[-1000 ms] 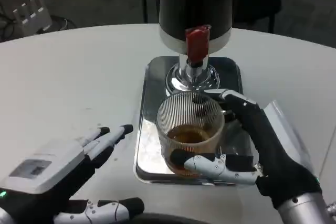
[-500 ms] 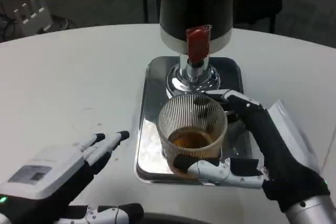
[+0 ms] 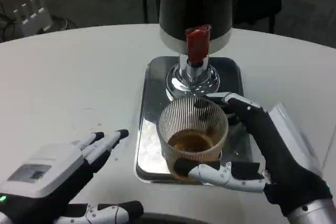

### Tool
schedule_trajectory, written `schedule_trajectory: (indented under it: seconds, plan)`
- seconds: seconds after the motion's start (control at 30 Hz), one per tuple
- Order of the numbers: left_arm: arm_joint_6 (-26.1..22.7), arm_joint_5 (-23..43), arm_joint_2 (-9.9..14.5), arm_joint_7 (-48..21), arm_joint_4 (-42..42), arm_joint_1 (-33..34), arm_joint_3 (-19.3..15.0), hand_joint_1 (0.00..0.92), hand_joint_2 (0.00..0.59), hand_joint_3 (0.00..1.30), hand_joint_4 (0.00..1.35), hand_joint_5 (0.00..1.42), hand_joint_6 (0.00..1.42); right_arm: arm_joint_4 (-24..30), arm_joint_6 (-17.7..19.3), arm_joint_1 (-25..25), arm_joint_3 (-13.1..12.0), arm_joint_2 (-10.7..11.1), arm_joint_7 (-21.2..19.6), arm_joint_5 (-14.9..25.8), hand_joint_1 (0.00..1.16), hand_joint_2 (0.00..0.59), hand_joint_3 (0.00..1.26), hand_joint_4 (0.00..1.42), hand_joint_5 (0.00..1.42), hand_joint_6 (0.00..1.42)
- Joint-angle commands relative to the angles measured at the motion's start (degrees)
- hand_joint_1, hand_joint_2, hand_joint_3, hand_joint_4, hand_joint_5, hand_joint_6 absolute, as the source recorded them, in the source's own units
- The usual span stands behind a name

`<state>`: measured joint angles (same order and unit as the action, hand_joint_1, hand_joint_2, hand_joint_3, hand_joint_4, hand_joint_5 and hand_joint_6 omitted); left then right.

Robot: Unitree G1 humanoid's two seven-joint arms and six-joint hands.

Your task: Grasp the cup under the faucet to collect the drink, then remove the cup.

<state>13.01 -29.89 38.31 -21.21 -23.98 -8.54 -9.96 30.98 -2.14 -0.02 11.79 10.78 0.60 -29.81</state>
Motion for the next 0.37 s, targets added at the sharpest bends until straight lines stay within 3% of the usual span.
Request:
schedule_trajectory:
  seconds: [0.03, 0.37]
  plan:
    - [-0.59, -0.1, 0.61, -0.53, -0.62, -0.38, 0.15, 0.0, 0.105, 0.0, 0.0, 0.0, 0.08, 1.68, 2.94, 0.07, -0.3, -0.21, -0.36, 0.73, 0.8, 0.189, 0.87, 0.98, 1.11, 0.85]
    - [-0.87, 0.08, 0.67, -0.8, -0.87, -0.16, 0.33, 0.0, 0.105, 0.0, 0.0, 0.0, 0.08, 2.45, 3.04, 0.91, -0.94, -0.25, -0.46, 0.74, 0.8, 0.189, 0.87, 0.98, 1.11, 0.86]
